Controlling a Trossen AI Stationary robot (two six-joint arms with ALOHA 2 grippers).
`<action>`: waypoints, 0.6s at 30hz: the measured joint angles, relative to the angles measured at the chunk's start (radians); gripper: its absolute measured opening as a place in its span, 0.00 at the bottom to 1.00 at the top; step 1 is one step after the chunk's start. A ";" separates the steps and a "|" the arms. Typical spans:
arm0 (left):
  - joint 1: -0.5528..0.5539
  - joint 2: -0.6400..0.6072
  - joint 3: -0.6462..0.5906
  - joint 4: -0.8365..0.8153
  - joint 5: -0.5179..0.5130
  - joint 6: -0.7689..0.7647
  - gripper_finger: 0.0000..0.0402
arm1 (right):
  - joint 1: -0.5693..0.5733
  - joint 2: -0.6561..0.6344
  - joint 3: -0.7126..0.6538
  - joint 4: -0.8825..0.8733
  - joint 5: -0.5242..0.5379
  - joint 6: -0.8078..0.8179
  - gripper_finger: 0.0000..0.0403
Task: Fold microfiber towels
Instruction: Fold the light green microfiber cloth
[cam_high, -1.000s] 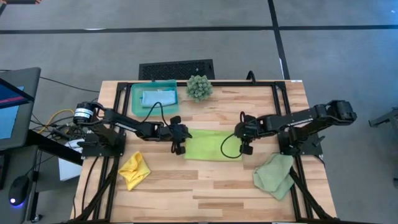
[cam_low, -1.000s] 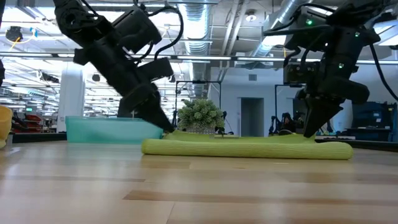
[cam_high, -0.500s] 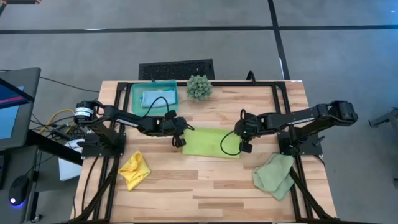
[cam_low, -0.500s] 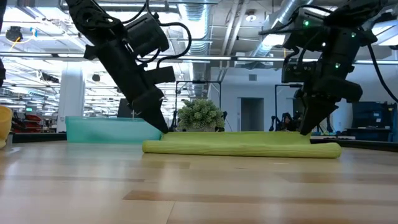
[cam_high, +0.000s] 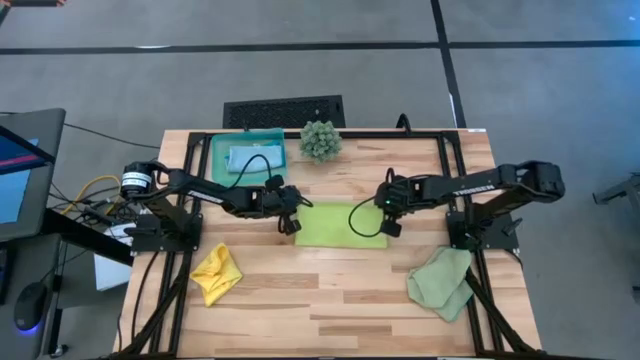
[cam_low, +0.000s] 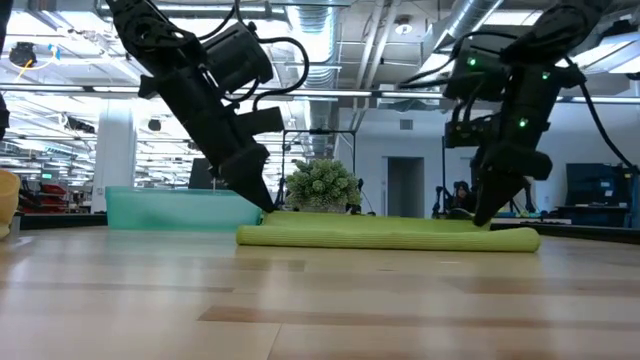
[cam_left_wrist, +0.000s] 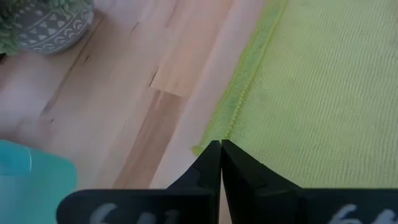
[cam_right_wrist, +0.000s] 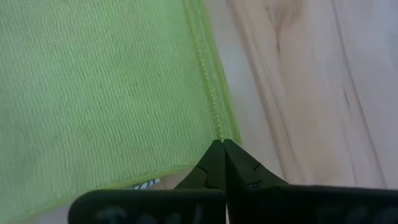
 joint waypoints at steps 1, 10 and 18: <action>0.000 0.000 0.000 -0.001 0.000 0.000 0.00 | -0.001 0.011 0.000 0.003 -0.001 -0.007 0.02; 0.002 0.000 0.000 0.003 -0.001 -0.001 0.00 | -0.001 0.057 0.000 0.039 -0.002 -0.034 0.02; 0.020 0.000 0.000 0.001 0.010 -0.010 0.00 | -0.001 0.057 0.000 0.042 -0.002 -0.034 0.03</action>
